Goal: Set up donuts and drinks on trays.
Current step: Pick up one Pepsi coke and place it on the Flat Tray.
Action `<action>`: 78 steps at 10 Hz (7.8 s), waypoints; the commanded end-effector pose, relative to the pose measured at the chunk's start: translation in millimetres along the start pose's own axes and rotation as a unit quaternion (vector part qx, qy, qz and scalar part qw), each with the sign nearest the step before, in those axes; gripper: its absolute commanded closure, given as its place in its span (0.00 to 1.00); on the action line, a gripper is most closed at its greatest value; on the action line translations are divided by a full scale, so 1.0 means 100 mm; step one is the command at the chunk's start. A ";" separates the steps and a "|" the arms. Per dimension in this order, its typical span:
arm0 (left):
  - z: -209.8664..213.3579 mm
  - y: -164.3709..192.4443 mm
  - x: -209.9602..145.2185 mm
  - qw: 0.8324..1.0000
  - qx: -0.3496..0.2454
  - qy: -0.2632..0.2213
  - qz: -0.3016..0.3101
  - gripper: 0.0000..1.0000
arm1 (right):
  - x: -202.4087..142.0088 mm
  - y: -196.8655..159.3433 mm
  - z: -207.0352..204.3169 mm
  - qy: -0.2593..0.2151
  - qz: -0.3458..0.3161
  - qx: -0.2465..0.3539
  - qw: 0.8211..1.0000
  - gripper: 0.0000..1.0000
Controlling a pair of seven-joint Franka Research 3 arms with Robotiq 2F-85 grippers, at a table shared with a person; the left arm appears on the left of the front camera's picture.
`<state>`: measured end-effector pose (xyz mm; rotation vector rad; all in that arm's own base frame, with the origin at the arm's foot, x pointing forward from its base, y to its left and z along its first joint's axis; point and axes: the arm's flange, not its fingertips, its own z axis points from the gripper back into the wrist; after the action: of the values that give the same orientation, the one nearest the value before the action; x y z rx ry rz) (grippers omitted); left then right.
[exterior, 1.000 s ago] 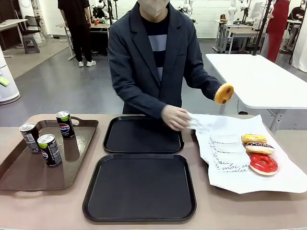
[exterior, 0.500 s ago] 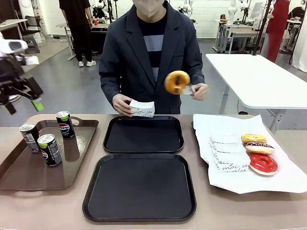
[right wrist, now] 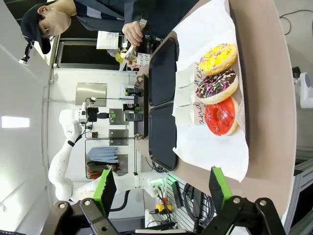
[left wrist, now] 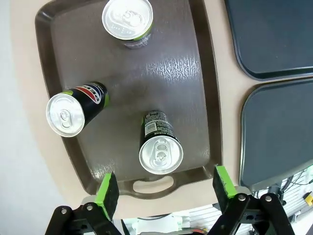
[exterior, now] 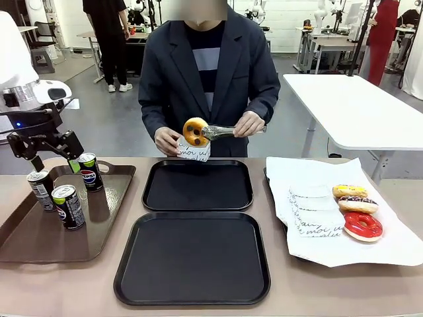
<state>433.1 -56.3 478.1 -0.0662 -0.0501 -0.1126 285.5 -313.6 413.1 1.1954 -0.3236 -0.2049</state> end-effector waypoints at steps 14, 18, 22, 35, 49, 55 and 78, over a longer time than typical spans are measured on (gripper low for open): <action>-0.64 -0.10 -0.10 0.996 0.050 -0.003 0.078 0.00 | -0.01 0.00 0.00 0.000 0.002 0.004 1.000 0.00; -0.84 -0.14 -0.08 0.995 0.053 0.001 0.081 0.00 | -0.01 0.00 0.00 0.000 0.002 0.004 1.000 0.00; -0.90 -0.14 -0.06 0.994 0.065 0.009 0.083 0.54 | -0.01 0.00 0.00 0.000 0.002 0.004 1.000 0.00; 0.63 -0.12 -0.32 0.995 0.037 -0.051 0.082 0.53 | -0.01 0.00 0.00 0.000 0.002 0.004 1.000 0.00; 0.53 -1.61 0.48 0.998 0.028 -0.049 -0.033 0.41 | -0.01 0.00 0.00 0.000 0.002 0.004 1.000 0.00; -0.13 -2.27 1.06 0.993 0.016 0.014 -0.113 0.41 | -0.01 0.00 0.00 0.000 0.002 0.004 1.000 0.00; -0.18 -1.88 0.96 0.988 0.031 0.011 -0.151 0.41 | -0.01 0.00 0.00 0.000 0.002 0.004 1.000 0.00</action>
<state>487.4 -242.0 474.4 -0.0128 -0.0132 -0.4548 285.8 -313.2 412.9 1.1957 -0.3221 -0.2044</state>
